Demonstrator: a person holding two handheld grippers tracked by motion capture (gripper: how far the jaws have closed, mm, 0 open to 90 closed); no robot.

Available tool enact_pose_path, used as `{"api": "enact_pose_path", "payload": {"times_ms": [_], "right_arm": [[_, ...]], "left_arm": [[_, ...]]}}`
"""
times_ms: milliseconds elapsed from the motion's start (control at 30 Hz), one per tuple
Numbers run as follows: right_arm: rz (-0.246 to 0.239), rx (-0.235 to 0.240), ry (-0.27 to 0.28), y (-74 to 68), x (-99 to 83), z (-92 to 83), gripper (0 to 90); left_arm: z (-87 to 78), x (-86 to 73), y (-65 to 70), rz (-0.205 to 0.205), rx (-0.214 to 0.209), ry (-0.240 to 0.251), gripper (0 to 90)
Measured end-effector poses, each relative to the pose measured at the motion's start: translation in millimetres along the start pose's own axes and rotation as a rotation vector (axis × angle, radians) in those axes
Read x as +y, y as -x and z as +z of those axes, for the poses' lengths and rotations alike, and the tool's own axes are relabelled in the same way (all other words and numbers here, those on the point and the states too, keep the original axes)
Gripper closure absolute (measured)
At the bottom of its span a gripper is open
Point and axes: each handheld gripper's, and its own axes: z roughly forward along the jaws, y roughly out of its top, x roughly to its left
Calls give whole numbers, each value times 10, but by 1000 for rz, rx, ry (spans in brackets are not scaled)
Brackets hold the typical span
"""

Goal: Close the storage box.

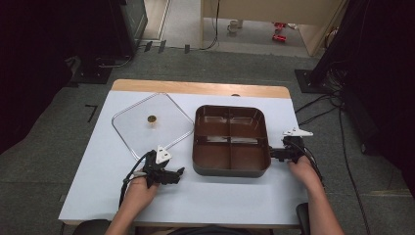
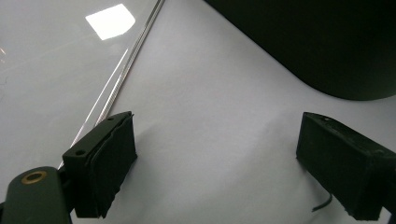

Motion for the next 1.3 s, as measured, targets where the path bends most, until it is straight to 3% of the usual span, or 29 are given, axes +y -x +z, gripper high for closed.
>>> {"api": "enact_pose_path", "payload": {"times_ms": [967, 1300], "right_arm": [[-1, 0, 0, -1, 0, 0, 94], [-1, 0, 0, -1, -1, 0, 93]], "left_arm": [[1, 1, 2, -1, 1, 0, 119], [-4, 30, 33, -22, 24, -26, 121]]}}
